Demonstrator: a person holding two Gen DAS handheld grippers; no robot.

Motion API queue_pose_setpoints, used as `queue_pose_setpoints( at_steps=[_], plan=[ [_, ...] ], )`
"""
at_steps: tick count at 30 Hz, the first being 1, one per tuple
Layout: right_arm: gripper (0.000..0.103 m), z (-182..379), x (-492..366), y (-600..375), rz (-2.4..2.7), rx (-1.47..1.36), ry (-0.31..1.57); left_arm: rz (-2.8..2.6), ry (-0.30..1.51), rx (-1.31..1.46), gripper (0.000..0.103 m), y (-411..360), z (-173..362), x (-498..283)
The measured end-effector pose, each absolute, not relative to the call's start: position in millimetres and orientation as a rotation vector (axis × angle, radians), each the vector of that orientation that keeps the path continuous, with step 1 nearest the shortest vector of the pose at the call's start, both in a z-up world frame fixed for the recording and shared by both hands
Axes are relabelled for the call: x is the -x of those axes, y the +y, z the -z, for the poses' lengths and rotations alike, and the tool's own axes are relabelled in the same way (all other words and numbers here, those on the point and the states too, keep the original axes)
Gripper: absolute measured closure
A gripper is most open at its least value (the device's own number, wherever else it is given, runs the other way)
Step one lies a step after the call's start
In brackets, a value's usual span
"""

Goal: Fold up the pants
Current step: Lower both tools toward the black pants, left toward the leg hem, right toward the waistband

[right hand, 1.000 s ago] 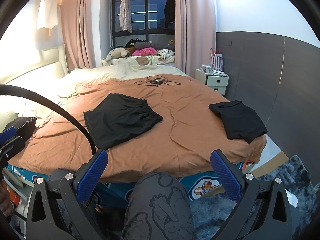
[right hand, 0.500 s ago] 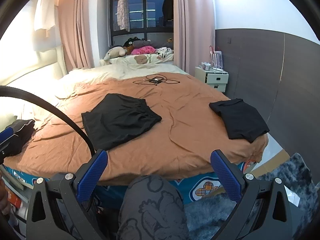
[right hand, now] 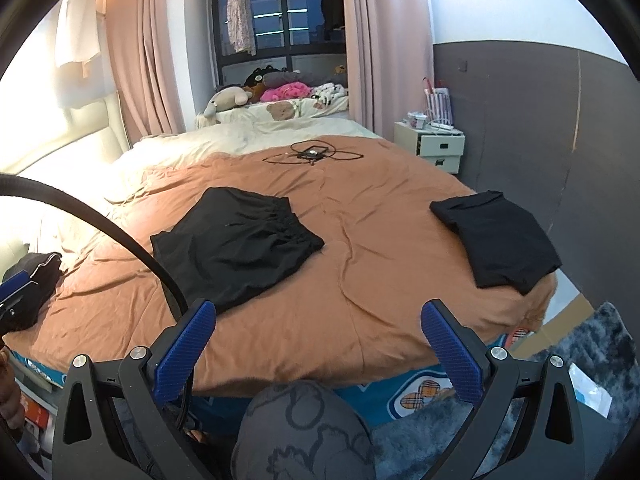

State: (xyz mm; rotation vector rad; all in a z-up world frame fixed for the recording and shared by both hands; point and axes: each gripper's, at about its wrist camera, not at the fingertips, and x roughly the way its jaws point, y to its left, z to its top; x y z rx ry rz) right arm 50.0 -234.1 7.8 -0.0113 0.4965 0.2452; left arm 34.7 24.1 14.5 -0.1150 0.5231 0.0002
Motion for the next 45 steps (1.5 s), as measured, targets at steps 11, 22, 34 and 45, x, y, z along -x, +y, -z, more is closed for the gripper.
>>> queue_pose_setpoints(
  at_steps=[11,22,34,45],
  plan=[
    [0.014,2.5,-121.5,-229.4,-0.302,0.005,0.571,-0.028,0.668,0.227,0.011,52.0,23.7,-96.7],
    [0.019,21.3,-197.1,-244.5,-0.387,-0.048,0.677,-0.075,0.815,0.379,0.019,75.1,65.1,-145.8],
    [0.032,41.8,-257.9,-261.2,-0.505,-0.127,0.774,-0.149,0.934,0.606,0.031,91.6,105.1,-182.7],
    [0.046,60.0,-291.2,-281.8,-0.581,-0.193,0.843,-0.200,0.947,0.784,0.044,92.7,131.7,-200.2]
  ],
)
